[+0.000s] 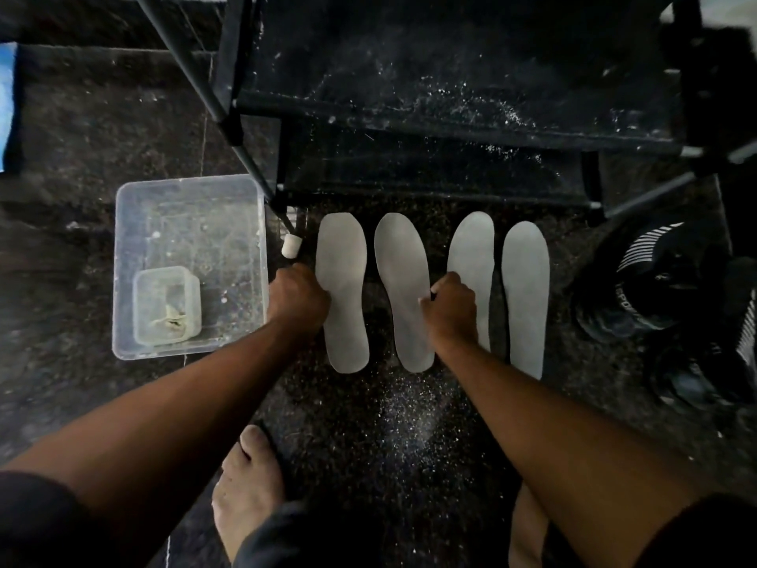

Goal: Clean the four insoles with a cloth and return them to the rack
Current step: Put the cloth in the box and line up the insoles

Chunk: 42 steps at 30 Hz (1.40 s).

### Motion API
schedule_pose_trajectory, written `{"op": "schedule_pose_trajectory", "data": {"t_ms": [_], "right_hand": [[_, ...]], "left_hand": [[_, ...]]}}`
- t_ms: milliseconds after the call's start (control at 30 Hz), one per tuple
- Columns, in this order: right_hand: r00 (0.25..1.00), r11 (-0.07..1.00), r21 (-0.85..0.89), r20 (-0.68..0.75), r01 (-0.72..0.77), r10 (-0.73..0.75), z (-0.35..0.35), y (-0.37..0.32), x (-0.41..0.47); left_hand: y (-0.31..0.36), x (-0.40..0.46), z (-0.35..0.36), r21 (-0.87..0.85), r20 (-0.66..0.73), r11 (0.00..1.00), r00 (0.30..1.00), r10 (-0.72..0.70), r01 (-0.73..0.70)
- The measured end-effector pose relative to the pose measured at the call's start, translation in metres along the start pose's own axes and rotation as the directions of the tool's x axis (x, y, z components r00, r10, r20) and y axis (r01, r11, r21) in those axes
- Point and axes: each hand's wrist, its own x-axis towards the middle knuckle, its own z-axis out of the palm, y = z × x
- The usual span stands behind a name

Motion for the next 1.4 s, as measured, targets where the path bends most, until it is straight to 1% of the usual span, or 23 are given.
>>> {"op": "schedule_pose_trajectory", "data": {"t_ms": [67, 167, 233, 333, 433, 567, 600, 667, 733, 833, 967, 1100, 1200, 1300, 1400], "right_hand": [[1.0, 0.999, 0.04, 0.016, -0.026, 0.025, 0.002, 0.002, 0.001], [0.999, 0.994, 0.099, 0.009, -0.05, 0.049, 0.004, 0.006, 0.005], [0.998, 0.989, 0.129, 0.011, -0.068, 0.067, 0.005, 0.006, 0.007], [0.996, 0.964, 0.25, 0.026, -0.094, 0.09, 0.008, 0.005, 0.009], [0.99, 0.927, 0.349, 0.044, -0.138, 0.131, 0.008, 0.009, 0.007], [0.988, 0.895, 0.417, 0.064, -0.156, 0.143, -0.005, 0.008, -0.003], [0.985, 0.881, 0.441, 0.075, -0.172, 0.155, -0.011, 0.007, -0.007], [0.983, 0.845, 0.502, 0.084, -0.185, 0.165, -0.025, 0.005, -0.016], [0.984, 0.817, 0.549, 0.083, -0.177, 0.158, -0.04, 0.003, -0.024], [0.987, 0.799, 0.58, 0.081, -0.16, 0.138, -0.073, -0.006, -0.039], [0.993, 0.786, 0.608, 0.031, -0.112, 0.118, -0.117, -0.021, -0.057], [0.998, 0.779, 0.627, -0.041, -0.013, 0.05, -0.157, -0.038, -0.084], [0.999, 0.744, 0.669, -0.043, 0.016, 0.018, -0.189, -0.052, -0.107], [0.996, 0.728, 0.681, -0.084, 0.075, -0.024, -0.222, -0.069, -0.123], [0.99, 0.712, 0.689, -0.131, 0.134, -0.06, -0.256, -0.09, -0.129]], "left_hand": [[-0.002, 0.002, 0.001, -0.041, -0.002, 0.999, 1.0, -0.01, 0.01], [-0.005, 0.009, 0.004, -0.16, 0.008, 0.982, 0.995, -0.098, 0.098], [-0.007, 0.011, 0.007, -0.182, 0.022, 0.975, 0.992, -0.126, 0.127], [-0.011, 0.013, 0.013, -0.199, -0.011, 0.976, 0.995, -0.095, 0.091], [-0.014, 0.008, 0.014, -0.143, -0.044, 0.99, 0.999, -0.01, 0.004], [-0.017, -0.004, 0.005, -0.193, -0.014, 0.979, 0.998, 0.064, -0.065], [-0.019, -0.007, 0.002, -0.222, -0.011, 0.973, 0.998, 0.057, -0.058], [-0.018, -0.019, -0.01, -0.369, -0.007, 0.929, 1.0, 0.008, -0.01], [-0.014, -0.031, -0.024, -0.455, -0.012, 0.89, 1.0, -0.008, 0.002], [-0.002, -0.057, -0.055, -0.506, -0.044, 0.862, 0.999, 0.013, -0.033], [0.017, -0.087, -0.095, -0.572, -0.08, 0.815, 0.995, 0.055, -0.091], [0.029, -0.121, -0.132, -0.658, -0.096, 0.743, 0.992, 0.078, -0.122], [0.038, -0.149, -0.16, -0.68, -0.124, 0.716, 0.987, 0.103, -0.16], [0.049, -0.174, -0.187, -0.664, -0.187, 0.714, 0.974, 0.13, -0.223], [0.065, -0.188, -0.214, -0.665, -0.211, 0.702, 0.966, 0.15, -0.255]]}}
